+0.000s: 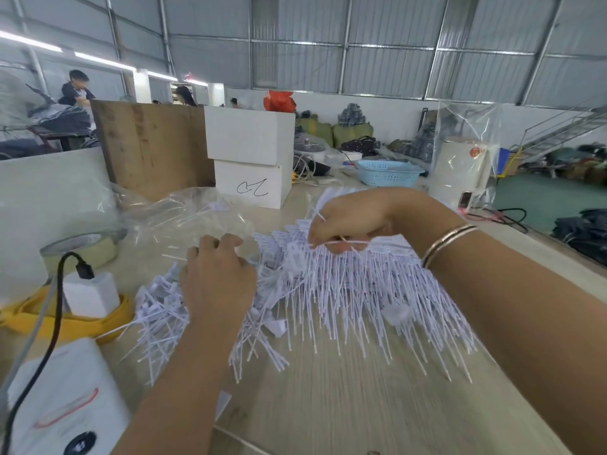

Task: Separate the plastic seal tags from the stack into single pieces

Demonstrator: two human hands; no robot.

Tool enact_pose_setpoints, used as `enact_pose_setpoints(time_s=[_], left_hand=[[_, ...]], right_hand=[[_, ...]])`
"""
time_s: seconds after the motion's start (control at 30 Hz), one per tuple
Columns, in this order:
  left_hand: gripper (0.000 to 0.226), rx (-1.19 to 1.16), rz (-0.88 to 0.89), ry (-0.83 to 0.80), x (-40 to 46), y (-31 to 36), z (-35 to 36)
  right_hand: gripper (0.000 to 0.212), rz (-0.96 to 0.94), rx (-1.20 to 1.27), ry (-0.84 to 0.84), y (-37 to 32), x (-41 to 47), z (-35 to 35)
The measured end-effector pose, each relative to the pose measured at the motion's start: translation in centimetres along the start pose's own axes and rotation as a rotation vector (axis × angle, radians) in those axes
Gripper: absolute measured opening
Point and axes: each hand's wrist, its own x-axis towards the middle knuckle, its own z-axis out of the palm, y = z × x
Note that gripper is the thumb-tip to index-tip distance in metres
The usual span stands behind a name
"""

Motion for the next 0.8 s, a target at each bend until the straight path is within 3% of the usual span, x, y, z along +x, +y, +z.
enact_pose_setpoints(time_s=[0.1, 0.27, 0.37, 0.43, 0.53, 0.67, 0.8], left_hand=[[0.045, 0.077, -0.067, -0.148, 0.1, -0.1, 0.4], [0.047, -0.026, -0.075, -0.129, 0.2, 0.2, 0.3], [0.042, -0.226, -0.062, 0.087, 0.1, 0.7, -0.1], [0.036, -0.364, -0.042, 0.244, 0.0, 0.8, -0.4], [0.028, -0.344, -0.008, 0.248, -0.1, 0.7, 0.1], [0.023, -0.226, 0.033, 0.143, -0.3, 0.8, 0.9], [0.028, -0.095, 0.157, 0.063, -0.5, 1.2, 1.3]], right_hand=[[0.035, -0.008, 0.123, -0.017, 0.4, 0.5, -1.5], [0.017, -0.157, 0.569, 0.027, 0.5, 1.1, -3.5], [0.012, -0.08, 0.603, 0.13, -0.5, 3.7, -2.1], [0.01, 0.025, 0.72, 0.107, -1.2, 6.1, 0.3], [0.017, 0.123, 0.793, 0.04, -2.0, 9.4, 5.2], [0.026, 0.119, 0.845, 0.268, -2.7, 11.6, 8.2], [0.039, 0.096, 0.864, 0.443, -1.4, 9.2, 6.3]])
